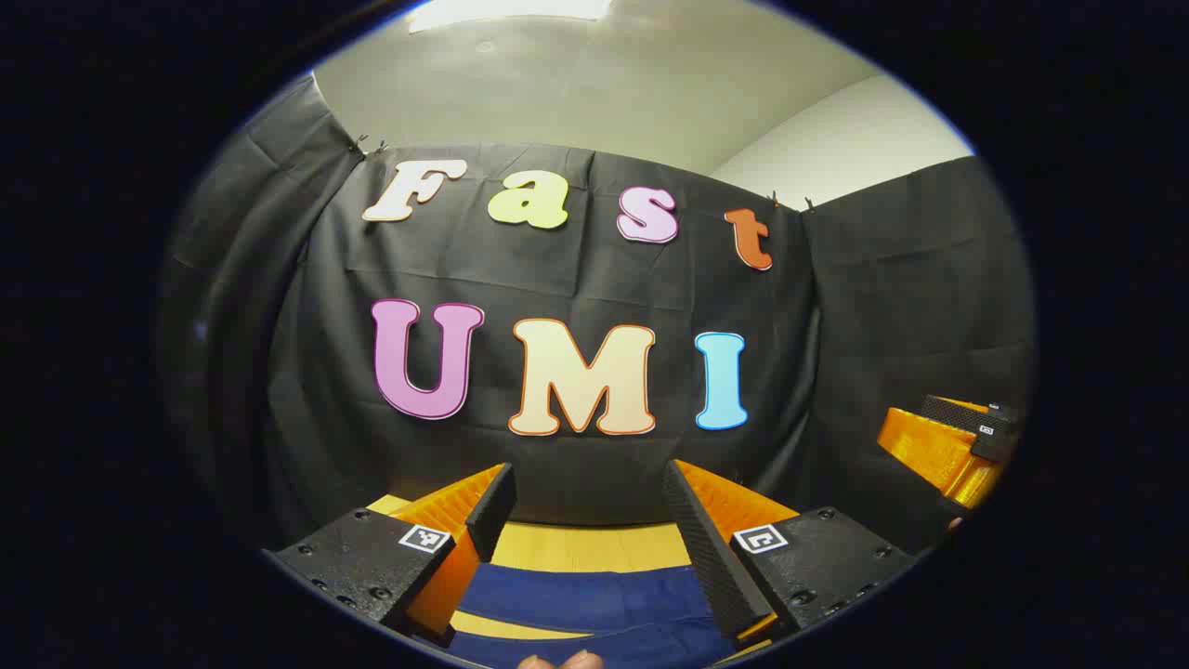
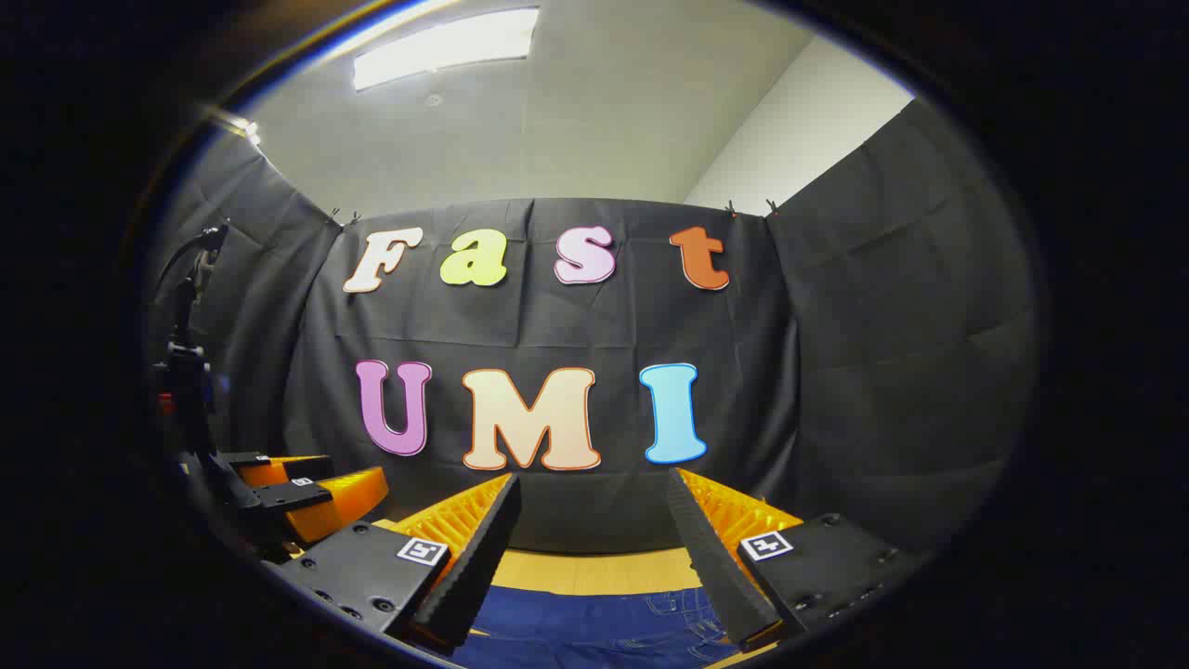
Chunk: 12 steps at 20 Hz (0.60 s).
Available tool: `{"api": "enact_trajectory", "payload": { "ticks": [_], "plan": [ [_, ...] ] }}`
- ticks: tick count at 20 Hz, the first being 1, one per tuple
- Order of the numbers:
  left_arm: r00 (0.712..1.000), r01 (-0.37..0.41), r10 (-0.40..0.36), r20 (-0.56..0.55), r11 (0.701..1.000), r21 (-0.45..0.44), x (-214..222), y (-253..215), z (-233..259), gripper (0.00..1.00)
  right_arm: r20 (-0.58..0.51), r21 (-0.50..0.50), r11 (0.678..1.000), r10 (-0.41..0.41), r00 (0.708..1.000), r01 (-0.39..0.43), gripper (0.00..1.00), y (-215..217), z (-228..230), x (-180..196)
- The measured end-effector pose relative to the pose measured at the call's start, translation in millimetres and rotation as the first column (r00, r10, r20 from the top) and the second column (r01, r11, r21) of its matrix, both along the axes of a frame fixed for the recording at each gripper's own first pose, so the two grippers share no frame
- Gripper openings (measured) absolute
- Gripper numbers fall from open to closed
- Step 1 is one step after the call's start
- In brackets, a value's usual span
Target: Grasp the waist and the cuffs of the jeans and fold them to make the two legs overlap; first hold the waist and fold one-third of the jeans toward the cuffs, then hold the cuffs and fold the remaining one-third in the same direction to finish folding.
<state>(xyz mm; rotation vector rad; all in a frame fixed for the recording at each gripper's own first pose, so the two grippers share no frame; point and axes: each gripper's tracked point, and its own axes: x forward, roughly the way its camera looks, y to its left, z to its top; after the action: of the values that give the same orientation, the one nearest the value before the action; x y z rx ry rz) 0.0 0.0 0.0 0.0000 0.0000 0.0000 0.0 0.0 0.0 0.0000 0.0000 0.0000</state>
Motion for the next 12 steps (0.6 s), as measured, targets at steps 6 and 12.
{"api": "enact_trajectory", "payload": {
  "ticks": [6,12],
  "plan": [
    [0.999,-0.029,0.029,-0.012,1.0,0.009,3,4,-6,0.95,-0.021,-0.002,1.0,0.017,1.0,-0.017,0.98,1,-7,6],
    [0.99,-0.135,0.136,-0.033,0.99,0.03,-5,32,-17,0.94,-0.031,-0.006,0.997,0.073,0.997,-0.073,0.98,2,-23,21]
  ]
}}
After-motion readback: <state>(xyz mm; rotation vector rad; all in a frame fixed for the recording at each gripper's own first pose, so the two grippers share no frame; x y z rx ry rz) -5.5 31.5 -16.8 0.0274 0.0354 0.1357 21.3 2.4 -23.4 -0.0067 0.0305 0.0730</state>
